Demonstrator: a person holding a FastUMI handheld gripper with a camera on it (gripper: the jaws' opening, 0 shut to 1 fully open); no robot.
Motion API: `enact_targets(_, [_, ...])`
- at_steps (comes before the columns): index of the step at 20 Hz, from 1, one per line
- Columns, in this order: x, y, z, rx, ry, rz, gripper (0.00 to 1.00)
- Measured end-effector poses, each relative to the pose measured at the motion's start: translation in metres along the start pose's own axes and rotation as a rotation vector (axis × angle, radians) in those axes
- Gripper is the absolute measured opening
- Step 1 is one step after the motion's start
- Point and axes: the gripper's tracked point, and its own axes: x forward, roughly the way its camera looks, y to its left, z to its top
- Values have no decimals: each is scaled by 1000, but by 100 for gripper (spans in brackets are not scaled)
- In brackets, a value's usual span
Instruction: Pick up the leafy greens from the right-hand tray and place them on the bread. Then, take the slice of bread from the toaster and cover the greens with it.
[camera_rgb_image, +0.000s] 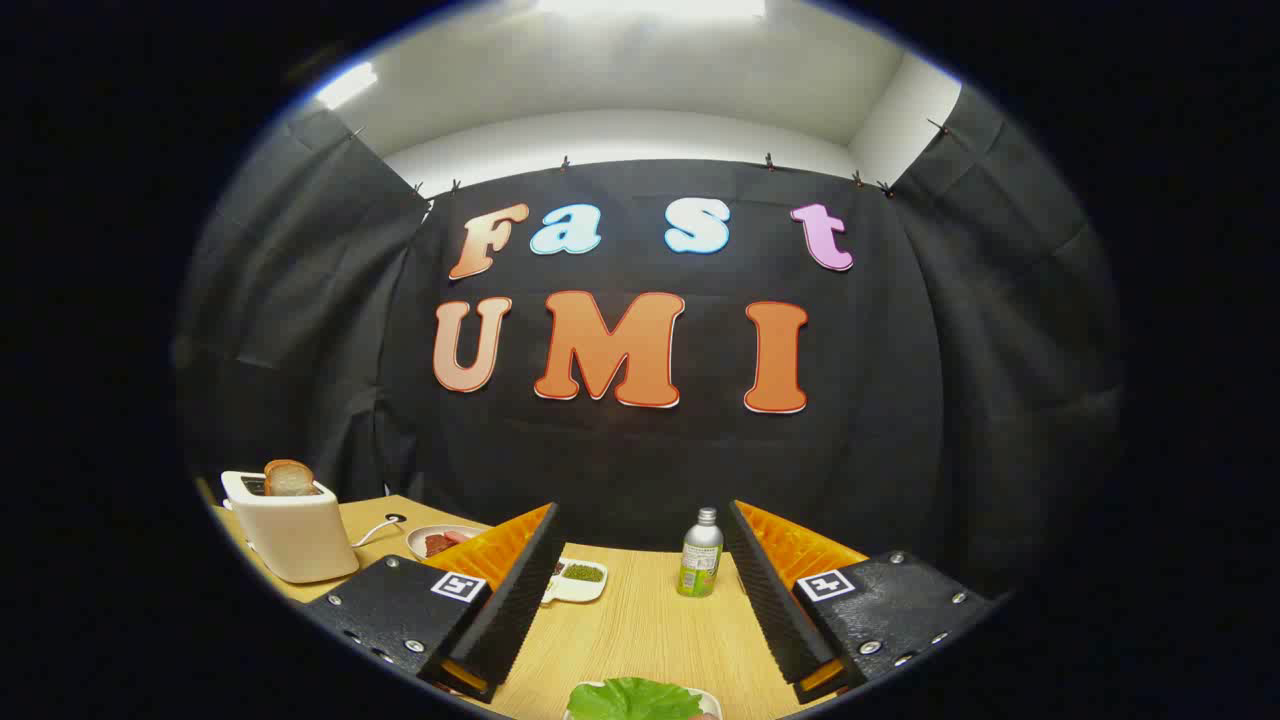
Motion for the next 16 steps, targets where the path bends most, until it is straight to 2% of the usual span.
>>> enact_targets(16, [-1, 7, -18, 14, 43, 14, 97])
